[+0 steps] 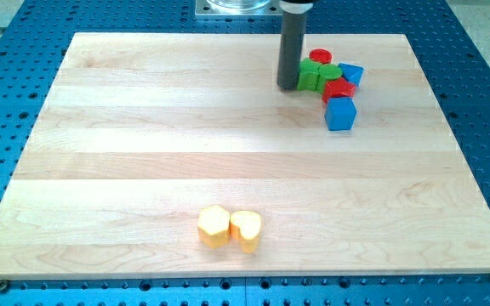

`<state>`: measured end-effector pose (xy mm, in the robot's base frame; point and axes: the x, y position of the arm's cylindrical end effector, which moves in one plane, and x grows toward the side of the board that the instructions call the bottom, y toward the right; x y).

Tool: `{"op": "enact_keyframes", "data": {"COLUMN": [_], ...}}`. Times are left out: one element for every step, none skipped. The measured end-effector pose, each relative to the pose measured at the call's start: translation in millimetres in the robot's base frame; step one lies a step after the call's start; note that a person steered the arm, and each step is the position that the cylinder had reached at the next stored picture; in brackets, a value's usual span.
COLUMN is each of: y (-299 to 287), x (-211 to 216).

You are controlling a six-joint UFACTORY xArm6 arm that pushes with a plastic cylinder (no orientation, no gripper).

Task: Move the redgreen and blue blocks to the top right

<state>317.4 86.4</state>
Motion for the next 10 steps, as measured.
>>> {"op": "enact_keyframes", "data": {"y": [4,-10,-13,-10,22,24,24,23,24,49], "x": [-7,-2,26,50,11,-45,-52,-52,-52,-66]}}
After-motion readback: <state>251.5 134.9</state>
